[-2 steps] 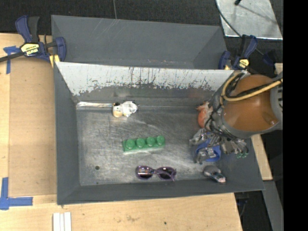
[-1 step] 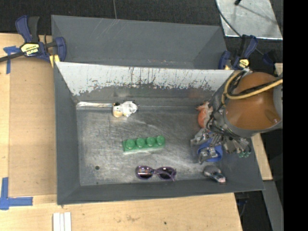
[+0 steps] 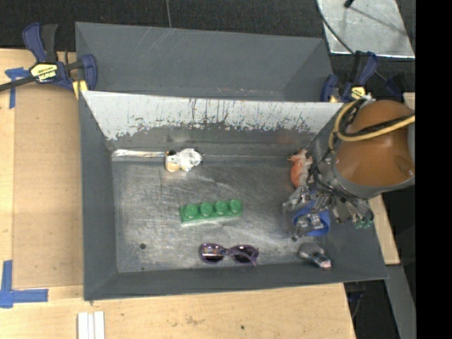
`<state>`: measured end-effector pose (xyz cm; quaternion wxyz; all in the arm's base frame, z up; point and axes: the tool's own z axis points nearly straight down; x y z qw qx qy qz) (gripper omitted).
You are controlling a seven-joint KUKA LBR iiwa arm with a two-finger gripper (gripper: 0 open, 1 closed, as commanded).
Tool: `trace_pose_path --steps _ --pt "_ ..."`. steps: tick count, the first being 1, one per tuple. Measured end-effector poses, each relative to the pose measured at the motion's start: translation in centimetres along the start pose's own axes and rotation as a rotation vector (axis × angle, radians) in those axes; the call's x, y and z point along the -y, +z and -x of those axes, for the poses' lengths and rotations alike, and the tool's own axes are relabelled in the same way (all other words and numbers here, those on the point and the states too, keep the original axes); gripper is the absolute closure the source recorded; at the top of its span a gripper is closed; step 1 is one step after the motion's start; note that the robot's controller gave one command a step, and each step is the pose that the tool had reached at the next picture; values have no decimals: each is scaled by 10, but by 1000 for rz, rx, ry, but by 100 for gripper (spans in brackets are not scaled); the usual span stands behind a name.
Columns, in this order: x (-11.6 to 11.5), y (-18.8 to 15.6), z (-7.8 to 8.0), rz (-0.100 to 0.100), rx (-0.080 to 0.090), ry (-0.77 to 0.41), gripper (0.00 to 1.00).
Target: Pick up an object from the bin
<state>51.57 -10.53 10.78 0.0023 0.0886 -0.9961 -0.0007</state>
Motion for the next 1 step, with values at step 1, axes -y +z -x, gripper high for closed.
trace_pose_path --steps 1 --pt "0 -24 0 0 1 1 100"
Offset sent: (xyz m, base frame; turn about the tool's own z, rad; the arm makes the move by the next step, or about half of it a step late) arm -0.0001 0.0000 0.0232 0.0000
